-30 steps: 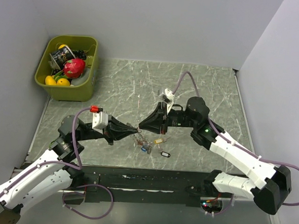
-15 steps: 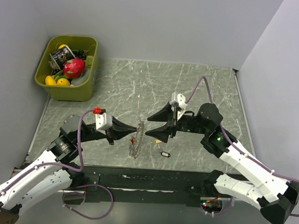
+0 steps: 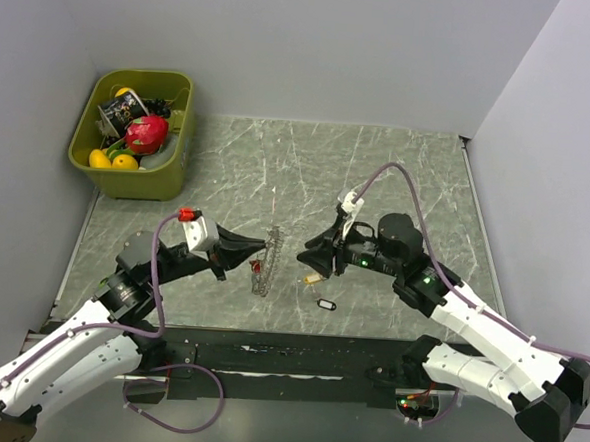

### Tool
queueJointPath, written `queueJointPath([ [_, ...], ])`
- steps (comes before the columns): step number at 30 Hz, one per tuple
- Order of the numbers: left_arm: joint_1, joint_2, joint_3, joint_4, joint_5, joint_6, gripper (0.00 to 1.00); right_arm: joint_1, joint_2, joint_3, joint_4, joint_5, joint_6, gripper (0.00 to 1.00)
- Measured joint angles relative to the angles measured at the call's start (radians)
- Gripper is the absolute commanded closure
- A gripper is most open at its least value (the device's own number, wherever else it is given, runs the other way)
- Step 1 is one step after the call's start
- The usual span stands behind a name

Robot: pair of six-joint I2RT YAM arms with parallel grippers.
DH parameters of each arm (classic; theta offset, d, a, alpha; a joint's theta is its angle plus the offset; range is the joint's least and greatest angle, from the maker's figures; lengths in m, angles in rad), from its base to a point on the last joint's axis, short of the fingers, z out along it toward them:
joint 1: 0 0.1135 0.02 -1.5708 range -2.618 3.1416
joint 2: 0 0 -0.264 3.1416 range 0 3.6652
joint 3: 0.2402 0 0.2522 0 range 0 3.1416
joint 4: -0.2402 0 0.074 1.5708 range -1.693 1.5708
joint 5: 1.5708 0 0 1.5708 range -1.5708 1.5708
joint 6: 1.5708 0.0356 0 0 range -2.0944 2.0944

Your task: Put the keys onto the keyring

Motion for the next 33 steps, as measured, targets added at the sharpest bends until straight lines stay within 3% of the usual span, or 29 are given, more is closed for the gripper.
queueJointPath([
  [15,-0.001,-0.089,-0.098,0.0,-0.302,-0.055,0.99,0.005,0.1,-0.139,-0.187,0.354,0.232,0.51],
  [24,-0.001,-0.08,-0.098,-0.006,-0.338,-0.055,0.99,0.094,0.274,-0.116,-0.269,0.498,0.289,0.6],
  [33,-0.001,-0.098,-0.098,-0.018,-0.338,-0.055,0.99,0.158,0.478,-0.037,-0.324,0.581,0.319,0.61],
])
